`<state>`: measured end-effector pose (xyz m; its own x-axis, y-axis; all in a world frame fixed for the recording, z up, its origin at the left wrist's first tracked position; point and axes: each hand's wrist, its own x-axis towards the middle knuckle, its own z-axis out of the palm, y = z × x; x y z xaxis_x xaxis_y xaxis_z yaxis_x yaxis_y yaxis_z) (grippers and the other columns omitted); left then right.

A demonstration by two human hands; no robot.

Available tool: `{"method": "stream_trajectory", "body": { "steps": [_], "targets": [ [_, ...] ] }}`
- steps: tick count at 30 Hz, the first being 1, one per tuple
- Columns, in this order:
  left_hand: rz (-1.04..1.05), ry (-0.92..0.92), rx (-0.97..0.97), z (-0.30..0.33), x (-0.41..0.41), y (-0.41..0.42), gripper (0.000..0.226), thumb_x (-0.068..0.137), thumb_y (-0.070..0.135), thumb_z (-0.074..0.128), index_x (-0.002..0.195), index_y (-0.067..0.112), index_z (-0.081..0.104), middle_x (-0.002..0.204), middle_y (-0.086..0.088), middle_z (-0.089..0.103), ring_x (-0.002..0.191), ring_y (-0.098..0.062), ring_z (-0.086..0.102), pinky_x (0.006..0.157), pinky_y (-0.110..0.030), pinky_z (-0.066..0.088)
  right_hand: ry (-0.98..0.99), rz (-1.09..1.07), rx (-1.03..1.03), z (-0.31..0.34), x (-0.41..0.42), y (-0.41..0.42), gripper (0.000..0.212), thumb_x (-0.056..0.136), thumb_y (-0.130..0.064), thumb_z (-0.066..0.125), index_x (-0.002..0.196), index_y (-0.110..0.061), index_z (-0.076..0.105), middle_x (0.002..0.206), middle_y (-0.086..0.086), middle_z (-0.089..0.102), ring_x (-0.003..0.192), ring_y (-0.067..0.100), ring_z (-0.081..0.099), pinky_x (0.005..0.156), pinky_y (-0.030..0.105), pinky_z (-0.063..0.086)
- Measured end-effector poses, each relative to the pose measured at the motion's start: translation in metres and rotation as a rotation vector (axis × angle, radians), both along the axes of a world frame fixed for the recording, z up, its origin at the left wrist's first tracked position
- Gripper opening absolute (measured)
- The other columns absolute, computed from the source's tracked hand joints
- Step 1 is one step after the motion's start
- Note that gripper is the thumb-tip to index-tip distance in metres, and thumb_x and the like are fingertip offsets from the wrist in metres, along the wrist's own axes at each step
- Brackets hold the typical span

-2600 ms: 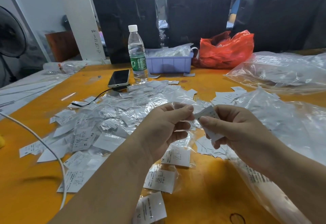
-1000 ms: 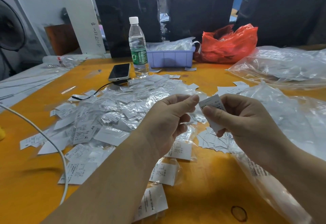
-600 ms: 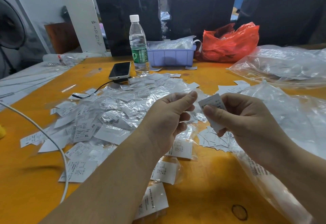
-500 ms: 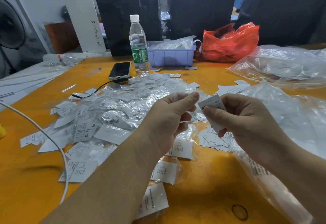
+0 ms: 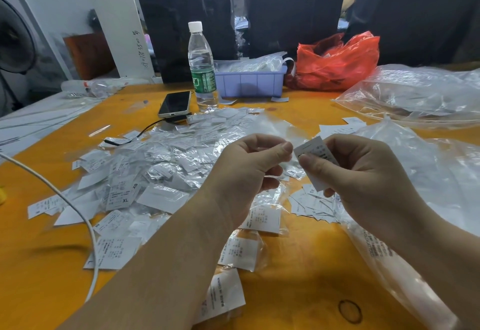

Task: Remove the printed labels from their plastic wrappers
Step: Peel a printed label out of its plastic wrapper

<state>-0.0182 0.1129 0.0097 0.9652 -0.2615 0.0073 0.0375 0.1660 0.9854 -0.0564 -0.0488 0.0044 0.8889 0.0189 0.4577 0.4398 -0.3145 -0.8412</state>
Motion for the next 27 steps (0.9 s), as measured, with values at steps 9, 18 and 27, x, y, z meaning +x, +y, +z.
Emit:
{"method": "stream_trajectory", "body": {
  "steps": [9,18,27],
  "targets": [
    [-0.034,-0.006,0.026,0.0029,-0.0037,-0.0002,0.025,0.061,0.032,0.074,0.081,0.017,0.07,0.068,0.003,0.065,0.058,-0.008,0.057,0.052,-0.021,0.048,0.106,0.085,-0.033,-0.0012,0.0028,-0.0012,0.028,0.073,-0.041,0.067,0.077,-0.013,0.071,0.059,-0.001,0.061,0.052,0.012,0.054,0.047,0.023,0.047],
    [-0.057,-0.056,0.105,0.0034,-0.0062,-0.0003,0.018,0.061,0.037,0.074,0.073,0.023,0.072,0.073,0.004,0.067,0.061,-0.007,0.058,0.06,-0.023,0.045,0.096,0.045,-0.024,-0.0033,0.0037,-0.0021,0.017,0.083,-0.027,0.07,0.075,-0.011,0.069,0.056,-0.002,0.059,0.051,0.013,0.052,0.048,0.023,0.045],
    [-0.072,-0.041,0.087,0.0049,-0.0038,0.0009,0.007,0.087,0.021,0.068,0.084,0.016,0.069,0.073,0.003,0.067,0.061,-0.008,0.057,0.058,-0.021,0.044,0.082,0.021,0.09,0.0008,0.0009,-0.0015,0.022,0.075,-0.037,0.069,0.076,-0.015,0.071,0.058,0.002,0.059,0.051,0.018,0.049,0.044,0.024,0.044]
  ]
}}
